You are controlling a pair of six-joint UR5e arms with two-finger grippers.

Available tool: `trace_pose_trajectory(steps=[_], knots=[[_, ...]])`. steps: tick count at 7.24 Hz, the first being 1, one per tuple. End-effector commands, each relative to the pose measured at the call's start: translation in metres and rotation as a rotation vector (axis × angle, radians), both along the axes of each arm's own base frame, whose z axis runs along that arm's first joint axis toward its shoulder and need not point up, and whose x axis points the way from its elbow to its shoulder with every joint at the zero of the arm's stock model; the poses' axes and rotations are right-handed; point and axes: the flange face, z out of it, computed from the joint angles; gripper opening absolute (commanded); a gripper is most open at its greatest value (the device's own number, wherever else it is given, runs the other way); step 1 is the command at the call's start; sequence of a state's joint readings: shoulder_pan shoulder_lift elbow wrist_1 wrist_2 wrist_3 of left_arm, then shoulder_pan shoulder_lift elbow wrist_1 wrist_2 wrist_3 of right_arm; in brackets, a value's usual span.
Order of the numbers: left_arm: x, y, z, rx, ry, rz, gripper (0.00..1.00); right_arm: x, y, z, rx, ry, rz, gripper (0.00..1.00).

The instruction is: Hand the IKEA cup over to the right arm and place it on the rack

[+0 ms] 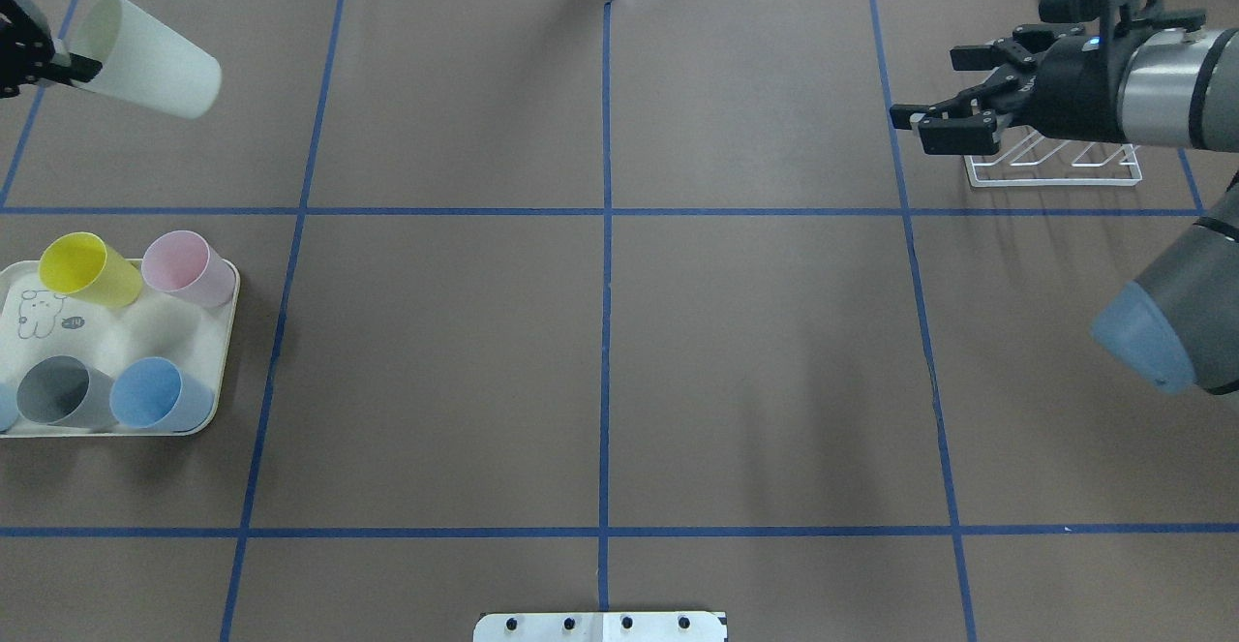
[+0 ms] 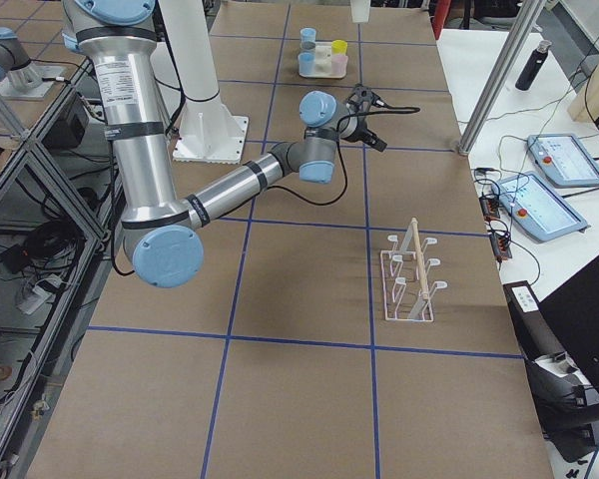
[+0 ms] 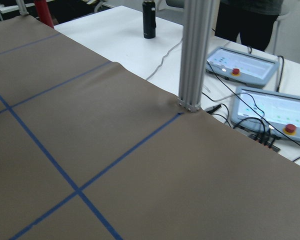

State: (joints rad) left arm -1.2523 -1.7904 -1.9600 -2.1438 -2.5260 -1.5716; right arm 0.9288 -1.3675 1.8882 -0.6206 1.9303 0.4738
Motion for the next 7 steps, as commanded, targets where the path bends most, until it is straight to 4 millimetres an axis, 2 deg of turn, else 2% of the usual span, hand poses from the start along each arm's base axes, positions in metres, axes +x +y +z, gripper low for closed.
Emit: trace_pose_trajectory(steps=[1,2,3,4,5,6,7], knots=[[0.046,0.005,-0.059,-0.108,0.092,0.039,0.0,-0.051,0.02,-0.037,0.16,0.014,-0.068,0.98],[0.061,0.008,-0.081,-0.148,0.123,0.055,0.0,-0.075,0.036,-0.06,0.237,-0.042,-0.084,0.96],[0.08,0.013,-0.097,-0.183,0.146,0.082,0.0,-0.109,0.065,-0.068,0.295,-0.116,-0.045,0.96],[0.097,0.019,-0.11,-0.226,0.164,0.109,0.0,-0.145,0.092,-0.085,0.316,-0.167,0.006,0.98],[0.108,0.024,-0.12,-0.243,0.176,0.128,0.0,-0.18,0.108,-0.12,0.323,-0.211,0.03,0.98],[0.118,0.028,-0.126,-0.272,0.184,0.145,0.0,-0.207,0.109,-0.123,0.366,-0.162,0.045,0.98],[0.125,0.033,-0.129,-0.285,0.188,0.158,0.0,-0.22,0.121,-0.133,0.46,-0.124,0.039,0.98]])
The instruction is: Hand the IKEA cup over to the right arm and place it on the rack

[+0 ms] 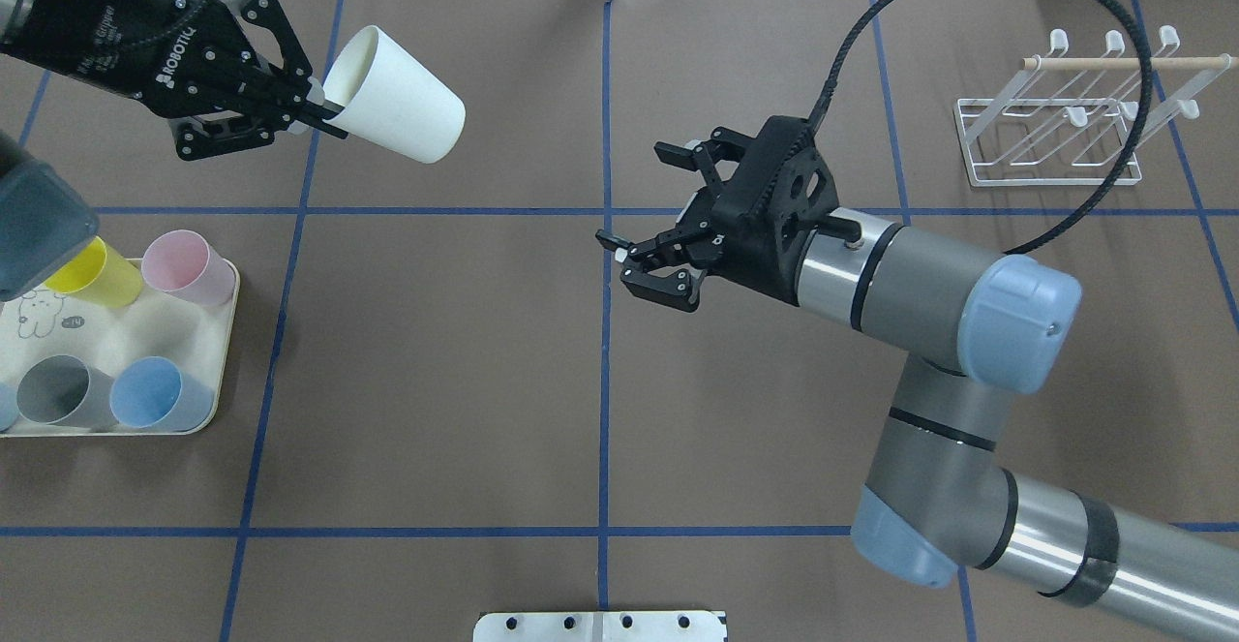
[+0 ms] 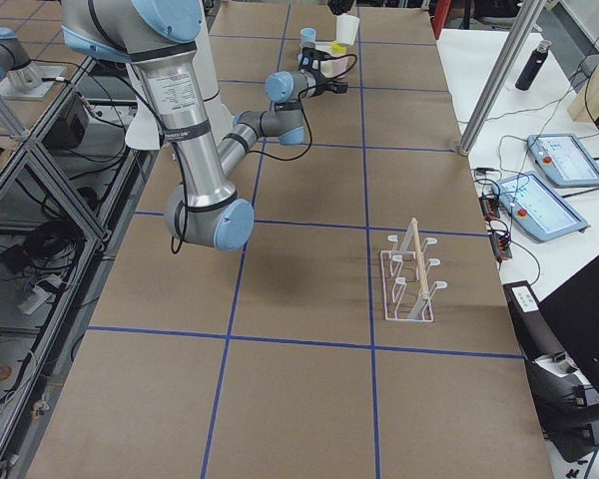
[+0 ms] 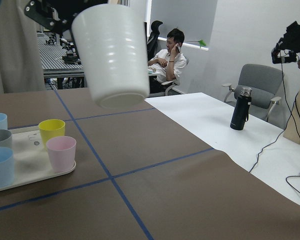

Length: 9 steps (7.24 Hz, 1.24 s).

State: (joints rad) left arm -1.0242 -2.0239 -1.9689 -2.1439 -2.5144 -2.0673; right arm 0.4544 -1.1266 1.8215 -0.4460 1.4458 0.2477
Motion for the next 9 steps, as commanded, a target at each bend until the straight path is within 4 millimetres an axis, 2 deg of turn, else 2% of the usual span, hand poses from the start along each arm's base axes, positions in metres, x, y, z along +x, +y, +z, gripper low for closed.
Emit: trace_pose_trajectory(steps=[1,3,4,5,9], knots=[[0.017,0.009,-0.006,-0.026,0.009,0.031,0.0,-0.027,0.017,-0.017,0.087,0.034,0.04,0.98],[0.039,0.018,-0.015,-0.016,0.015,0.051,0.0,-0.032,0.023,-0.038,0.095,0.004,0.04,0.98],[0.062,0.027,-0.022,-0.006,0.019,0.045,0.0,-0.033,0.025,-0.039,0.092,0.002,0.048,0.98],[0.072,0.031,-0.024,-0.002,0.019,0.041,0.0,-0.033,0.025,-0.039,0.091,-0.001,0.048,0.98],[0.069,0.038,-0.027,0.01,0.027,0.05,0.0,-0.032,0.024,-0.039,0.09,-0.002,0.057,0.98]])
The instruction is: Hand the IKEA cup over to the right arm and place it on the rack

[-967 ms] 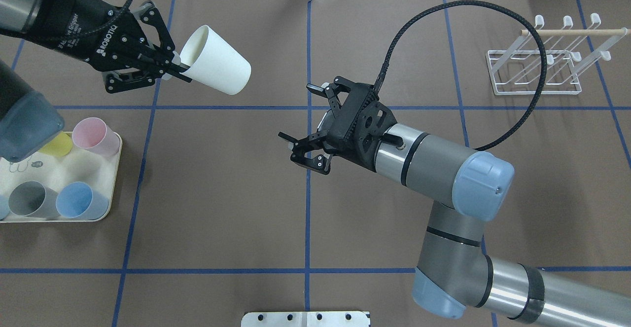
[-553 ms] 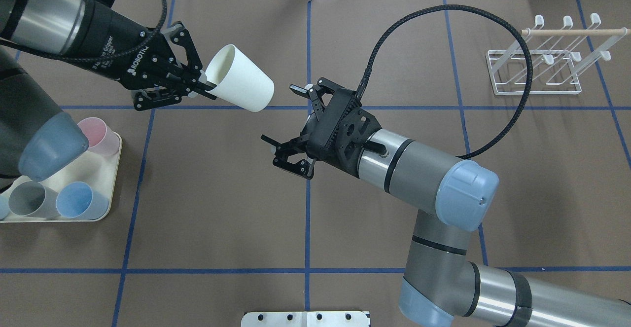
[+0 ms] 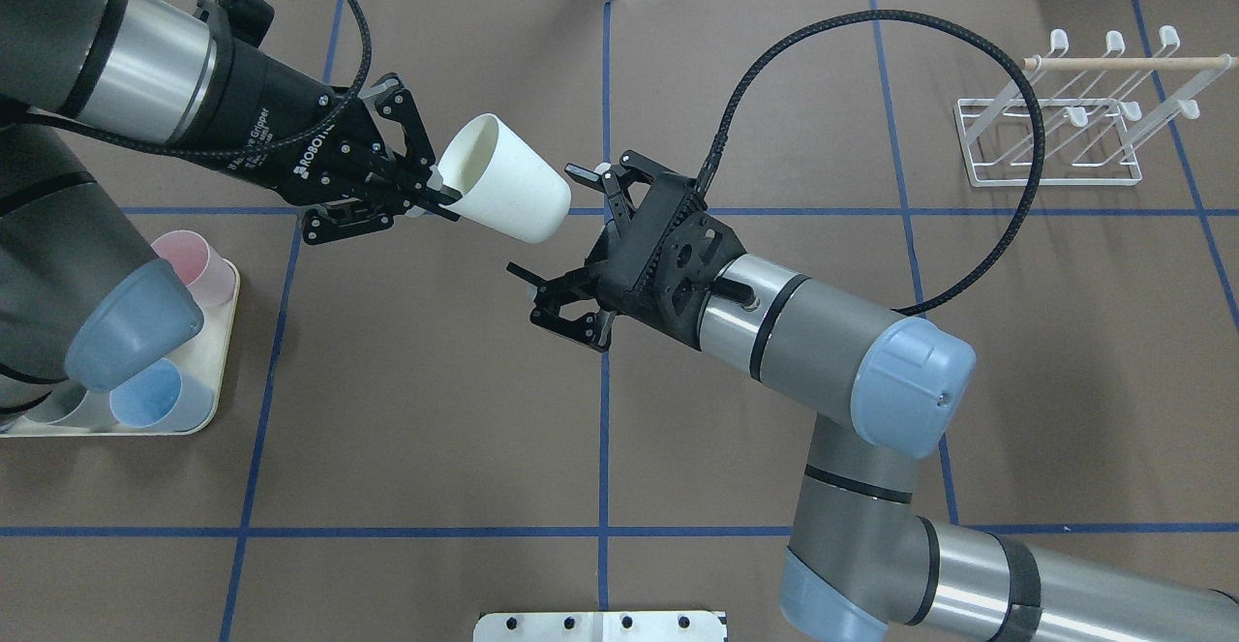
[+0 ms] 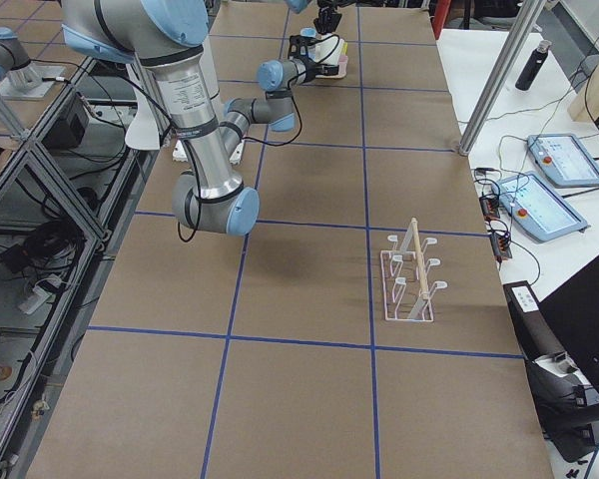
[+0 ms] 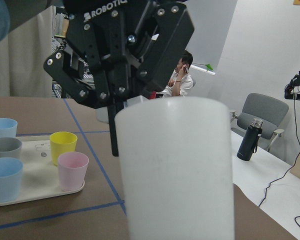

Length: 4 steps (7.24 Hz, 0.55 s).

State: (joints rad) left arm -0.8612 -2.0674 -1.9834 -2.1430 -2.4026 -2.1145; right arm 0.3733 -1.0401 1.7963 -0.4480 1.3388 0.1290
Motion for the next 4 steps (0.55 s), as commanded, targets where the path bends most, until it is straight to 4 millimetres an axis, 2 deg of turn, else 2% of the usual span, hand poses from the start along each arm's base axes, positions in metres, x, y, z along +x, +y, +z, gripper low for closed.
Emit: trace_pose_trajectory(steps=[1,4], knots=[[0.002,0.003,0.0,0.002,0.001,0.003,0.0,0.001,0.0,-0.001,-0.002,-0.003,0.005,0.98],[0.013,0.01,0.0,0.003,0.001,0.022,0.0,0.002,0.0,-0.002,0.0,-0.005,0.005,0.98]])
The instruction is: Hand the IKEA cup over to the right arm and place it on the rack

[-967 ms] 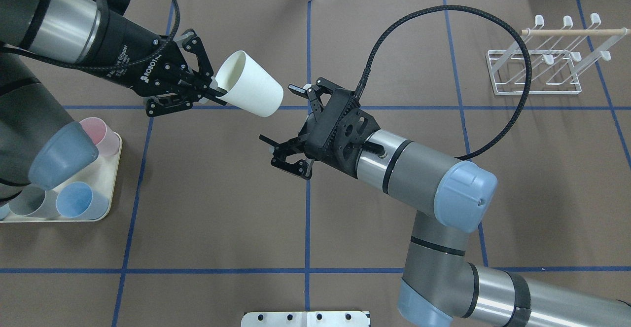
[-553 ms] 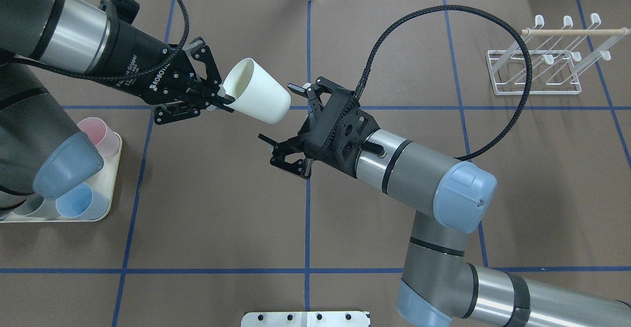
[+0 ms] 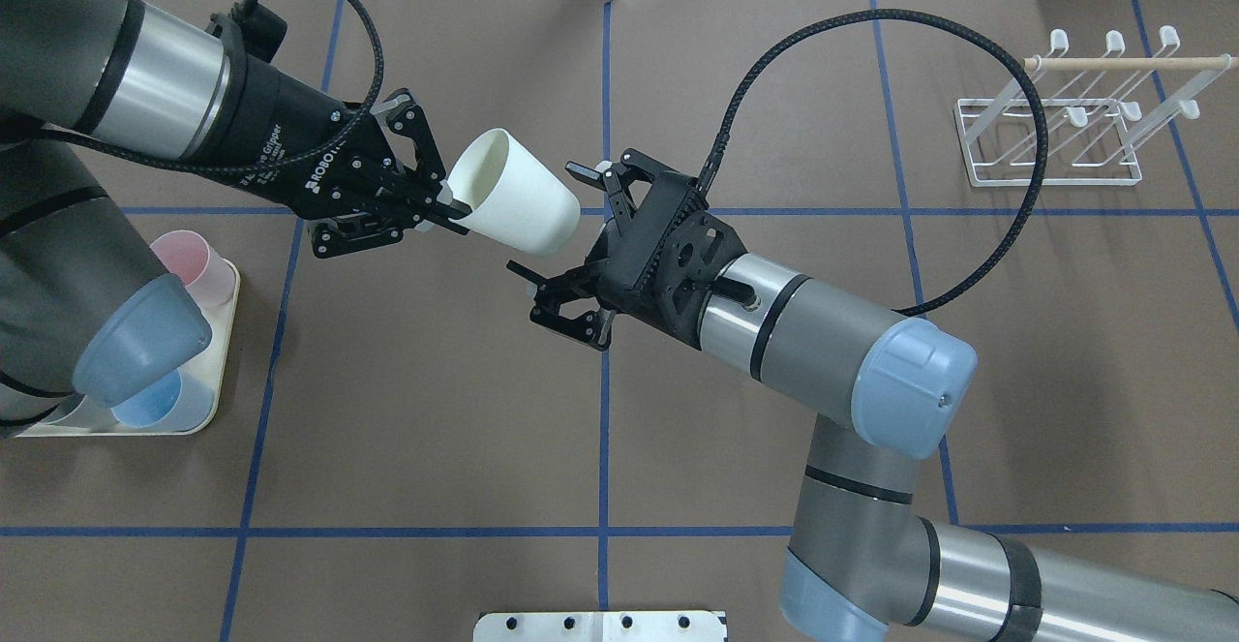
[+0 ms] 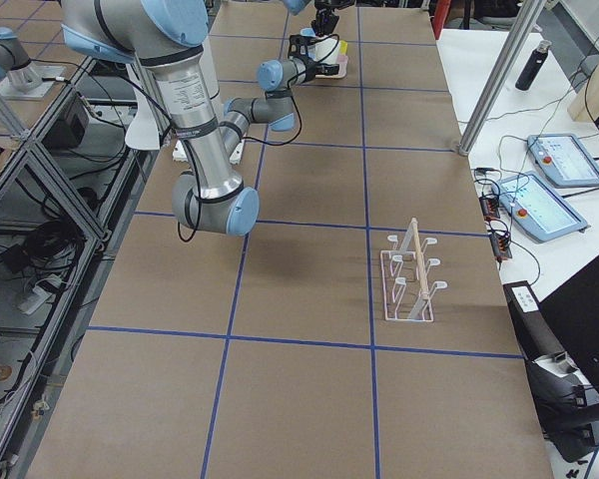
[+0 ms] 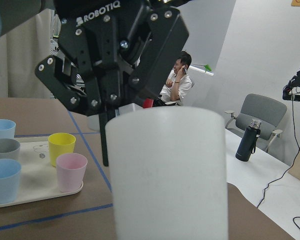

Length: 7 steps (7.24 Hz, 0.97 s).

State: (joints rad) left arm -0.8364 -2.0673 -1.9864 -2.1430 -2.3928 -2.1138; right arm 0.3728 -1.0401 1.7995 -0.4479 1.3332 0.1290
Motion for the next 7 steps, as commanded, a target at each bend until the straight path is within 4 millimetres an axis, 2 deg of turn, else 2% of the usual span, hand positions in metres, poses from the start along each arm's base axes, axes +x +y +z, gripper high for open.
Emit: trace_pose_trajectory(steps=[1,4,7], knots=[[0.0053,0.0036,-0.0002,0.001,0.0,0.01,0.0,0.0,0.0,0.0,0.0,0.0,0.0,0.98],[0.0109,0.007,-0.0006,0.004,0.0,0.022,0.0,0.0004,0.0003,-0.0005,0.003,0.001,0.0,0.9],[0.0104,0.0074,-0.001,0.005,0.001,0.022,0.0,0.0002,0.0003,0.0004,0.002,0.003,0.0,0.76]])
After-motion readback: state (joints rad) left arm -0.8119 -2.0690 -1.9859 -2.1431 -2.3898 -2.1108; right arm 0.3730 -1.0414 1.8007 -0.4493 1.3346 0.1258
